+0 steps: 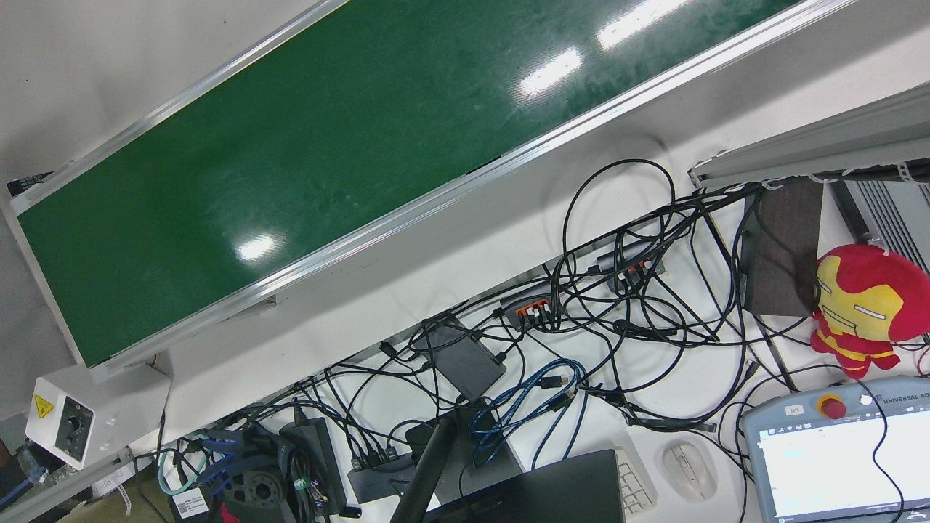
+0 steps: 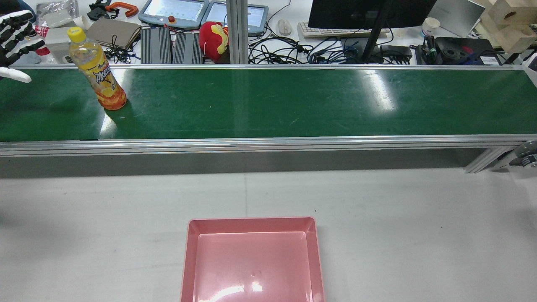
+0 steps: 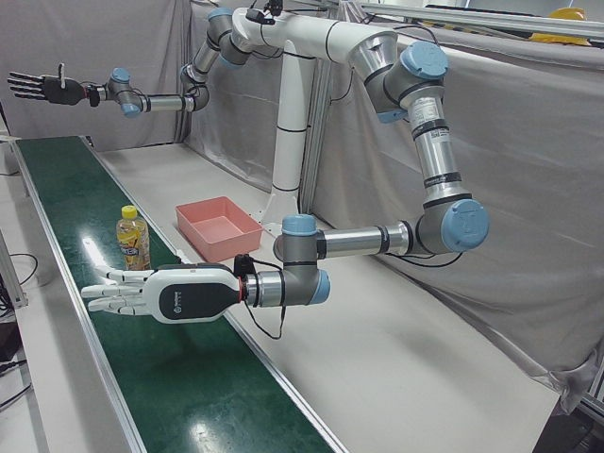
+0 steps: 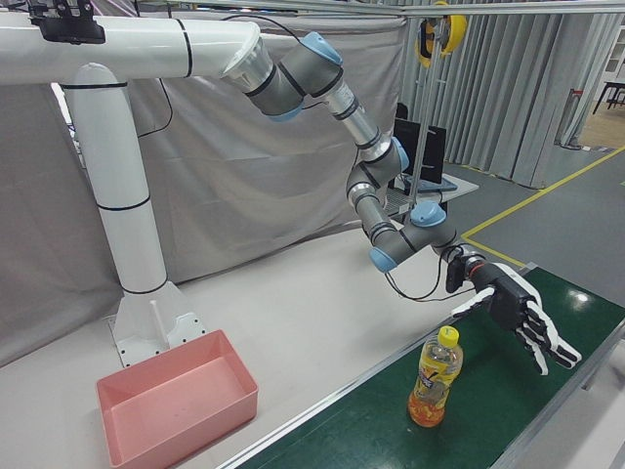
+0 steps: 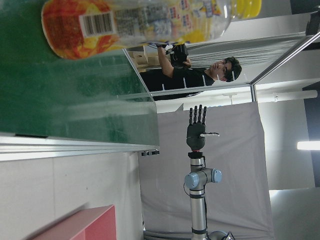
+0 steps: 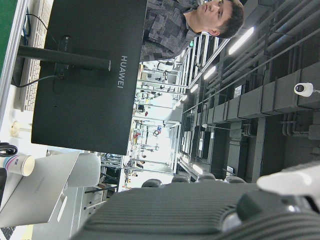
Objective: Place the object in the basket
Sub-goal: 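Move the left hand toward the yellow-capped juice bottle on the belt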
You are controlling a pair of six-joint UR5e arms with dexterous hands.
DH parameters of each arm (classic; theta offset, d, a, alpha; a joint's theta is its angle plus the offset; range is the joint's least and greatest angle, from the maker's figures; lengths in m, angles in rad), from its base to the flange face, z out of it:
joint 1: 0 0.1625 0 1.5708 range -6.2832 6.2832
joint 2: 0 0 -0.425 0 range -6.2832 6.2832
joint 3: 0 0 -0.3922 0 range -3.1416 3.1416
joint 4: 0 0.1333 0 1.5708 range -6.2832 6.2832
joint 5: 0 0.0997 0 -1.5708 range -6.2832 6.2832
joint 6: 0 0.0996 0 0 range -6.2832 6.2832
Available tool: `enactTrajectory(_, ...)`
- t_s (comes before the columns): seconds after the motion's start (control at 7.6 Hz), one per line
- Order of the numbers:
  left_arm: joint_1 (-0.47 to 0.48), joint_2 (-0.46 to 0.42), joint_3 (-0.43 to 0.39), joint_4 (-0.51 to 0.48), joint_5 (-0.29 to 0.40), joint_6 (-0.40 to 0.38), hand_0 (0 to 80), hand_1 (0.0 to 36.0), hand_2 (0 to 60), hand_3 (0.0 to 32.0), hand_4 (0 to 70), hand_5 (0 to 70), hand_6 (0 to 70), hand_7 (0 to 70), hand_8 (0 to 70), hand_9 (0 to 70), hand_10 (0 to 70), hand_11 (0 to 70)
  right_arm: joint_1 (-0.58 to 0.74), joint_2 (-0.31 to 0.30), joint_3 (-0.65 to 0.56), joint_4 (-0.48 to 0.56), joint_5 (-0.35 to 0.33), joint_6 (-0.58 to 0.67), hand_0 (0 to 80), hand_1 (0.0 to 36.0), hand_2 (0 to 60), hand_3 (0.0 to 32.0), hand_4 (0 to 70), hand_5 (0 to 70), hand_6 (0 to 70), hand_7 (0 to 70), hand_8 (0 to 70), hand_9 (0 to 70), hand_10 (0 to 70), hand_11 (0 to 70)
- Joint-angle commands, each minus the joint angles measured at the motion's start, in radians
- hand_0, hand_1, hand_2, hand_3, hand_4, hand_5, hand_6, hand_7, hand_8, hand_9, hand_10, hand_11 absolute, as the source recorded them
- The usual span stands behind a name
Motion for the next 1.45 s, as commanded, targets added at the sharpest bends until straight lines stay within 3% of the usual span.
enactTrajectory(0.0,0.123,-0.040,0.003,0.031,-0.071,0.008,80.0,27.5,0.0,0.0,8.4,17.8,0.0,2.8,0.0,0.0,6.1,12.6,0.000,0.000,0.000,0.000,0.000,0.000,0.0,0.0,0.0,0.0,0.0,0.0,0.0,0.0,0.0,0.0,0.0,0.0)
enactTrajectory(0.13,0.125,-0.066,0.003,0.056,-0.071,0.011,76.8,22.4,0.0,0.0,10.0,20.2,0.0,2.6,0.0,0.0,5.3,11.0,0.000,0.000,0.000,0.000,0.000,0.000,0.0,0.0,0.0,0.0,0.0,0.0,0.0,0.0,0.0,0.0,0.0,0.0)
enactTrajectory(0.26,0.125,-0.091,0.003,0.076,-0.071,0.011,73.6,19.9,0.0,0.0,10.1,20.5,0.0,2.3,0.0,0.0,4.8,10.1,-0.001,0.000,0.000,0.000,0.000,0.000,0.0,0.0,0.0,0.0,0.0,0.0,0.0,0.0,0.0,0.0,0.0,0.0)
enactTrajectory(0.53,0.186,-0.129,0.012,0.088,-0.073,0.013,69.2,18.9,0.0,0.0,11.1,22.7,0.0,2.5,0.0,0.0,4.8,10.0,0.000,0.000,0.000,0.000,0.000,0.000,0.0,0.0,0.0,0.0,0.0,0.0,0.0,0.0,0.0,0.0,0.0,0.0)
enactTrajectory(1.32,0.201,-0.191,0.009,0.139,-0.073,0.010,64.7,20.5,0.0,0.0,11.5,25.2,0.0,3.3,0.0,0.0,5.3,10.5,-0.001,0.000,0.002,0.000,0.000,0.000,0.0,0.0,0.0,0.0,0.0,0.0,0.0,0.0,0.0,0.0,0.0,0.0)
